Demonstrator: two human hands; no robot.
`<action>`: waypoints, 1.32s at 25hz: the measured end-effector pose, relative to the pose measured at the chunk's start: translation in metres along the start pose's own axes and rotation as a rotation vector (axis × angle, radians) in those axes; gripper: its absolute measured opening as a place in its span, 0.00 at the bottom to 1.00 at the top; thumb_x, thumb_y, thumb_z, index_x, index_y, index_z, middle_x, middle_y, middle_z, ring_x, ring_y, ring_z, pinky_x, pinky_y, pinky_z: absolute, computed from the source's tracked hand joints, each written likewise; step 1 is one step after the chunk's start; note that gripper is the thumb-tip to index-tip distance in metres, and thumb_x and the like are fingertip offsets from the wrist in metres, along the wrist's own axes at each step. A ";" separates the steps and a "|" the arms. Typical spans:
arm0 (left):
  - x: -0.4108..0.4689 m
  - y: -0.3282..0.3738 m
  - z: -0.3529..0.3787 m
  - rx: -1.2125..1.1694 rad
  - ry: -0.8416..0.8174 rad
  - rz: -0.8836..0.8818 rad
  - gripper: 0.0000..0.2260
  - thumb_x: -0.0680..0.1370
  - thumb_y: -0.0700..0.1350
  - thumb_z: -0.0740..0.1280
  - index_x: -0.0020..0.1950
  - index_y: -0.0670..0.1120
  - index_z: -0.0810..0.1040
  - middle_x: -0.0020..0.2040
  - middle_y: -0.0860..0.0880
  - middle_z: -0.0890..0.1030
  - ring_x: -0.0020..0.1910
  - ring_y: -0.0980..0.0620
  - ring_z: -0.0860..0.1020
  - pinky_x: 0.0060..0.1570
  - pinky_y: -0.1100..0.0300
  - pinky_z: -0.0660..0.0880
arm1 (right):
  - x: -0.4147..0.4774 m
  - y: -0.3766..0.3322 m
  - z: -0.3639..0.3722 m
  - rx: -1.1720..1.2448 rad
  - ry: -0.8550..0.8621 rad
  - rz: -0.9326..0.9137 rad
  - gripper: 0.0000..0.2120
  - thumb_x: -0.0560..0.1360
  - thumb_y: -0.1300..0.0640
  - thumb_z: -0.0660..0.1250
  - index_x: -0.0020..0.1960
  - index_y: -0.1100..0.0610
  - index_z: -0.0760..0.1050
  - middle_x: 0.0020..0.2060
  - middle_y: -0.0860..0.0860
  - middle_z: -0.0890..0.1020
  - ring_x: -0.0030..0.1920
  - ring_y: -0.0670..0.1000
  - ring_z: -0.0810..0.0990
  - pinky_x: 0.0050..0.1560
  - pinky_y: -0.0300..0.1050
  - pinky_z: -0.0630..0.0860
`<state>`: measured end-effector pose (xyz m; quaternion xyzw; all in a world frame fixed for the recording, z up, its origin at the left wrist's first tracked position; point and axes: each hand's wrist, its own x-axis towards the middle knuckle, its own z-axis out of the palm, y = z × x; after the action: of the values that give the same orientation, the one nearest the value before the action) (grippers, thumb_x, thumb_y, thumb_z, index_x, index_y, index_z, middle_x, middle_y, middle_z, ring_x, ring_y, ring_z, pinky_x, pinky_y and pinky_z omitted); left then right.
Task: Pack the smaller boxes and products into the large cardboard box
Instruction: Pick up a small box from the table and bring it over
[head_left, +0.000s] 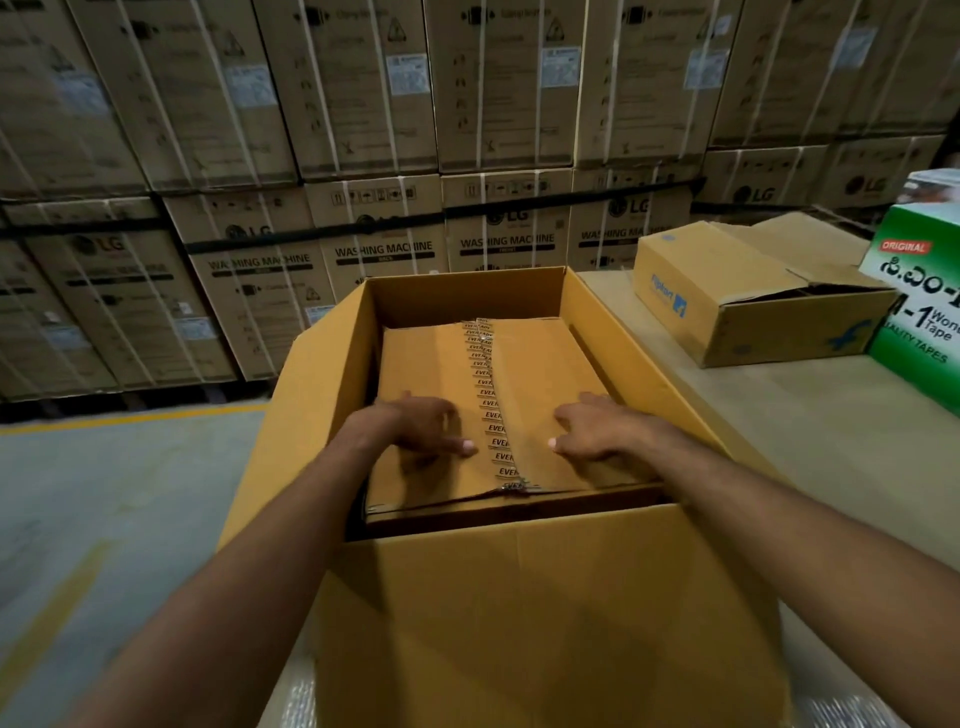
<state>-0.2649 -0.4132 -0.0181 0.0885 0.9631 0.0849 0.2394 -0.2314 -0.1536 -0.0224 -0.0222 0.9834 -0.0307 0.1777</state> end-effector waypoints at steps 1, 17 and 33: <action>-0.004 0.011 -0.001 -0.060 -0.021 0.085 0.41 0.75 0.67 0.69 0.82 0.56 0.55 0.82 0.49 0.57 0.80 0.43 0.57 0.75 0.41 0.61 | 0.001 -0.010 -0.004 0.024 -0.008 -0.080 0.29 0.81 0.41 0.63 0.79 0.48 0.64 0.75 0.56 0.67 0.73 0.59 0.66 0.73 0.57 0.67; -0.090 -0.002 -0.071 -0.438 0.430 0.067 0.26 0.82 0.61 0.62 0.75 0.48 0.69 0.60 0.46 0.78 0.48 0.46 0.84 0.42 0.54 0.83 | -0.028 -0.127 -0.051 1.286 -0.013 -0.383 0.14 0.85 0.57 0.58 0.62 0.48 0.80 0.55 0.53 0.85 0.55 0.51 0.85 0.56 0.50 0.83; -0.122 -0.084 -0.064 -0.420 0.700 -0.255 0.17 0.80 0.42 0.66 0.69 0.45 0.75 0.61 0.42 0.79 0.58 0.45 0.78 0.59 0.45 0.77 | -0.022 -0.198 -0.008 0.579 -0.007 -0.652 0.27 0.84 0.49 0.63 0.81 0.48 0.61 0.74 0.56 0.71 0.72 0.55 0.72 0.71 0.52 0.71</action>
<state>-0.2002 -0.5285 0.0744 -0.1159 0.9514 0.2739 -0.0805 -0.2068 -0.3498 0.0066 -0.2808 0.8752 -0.3597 0.1609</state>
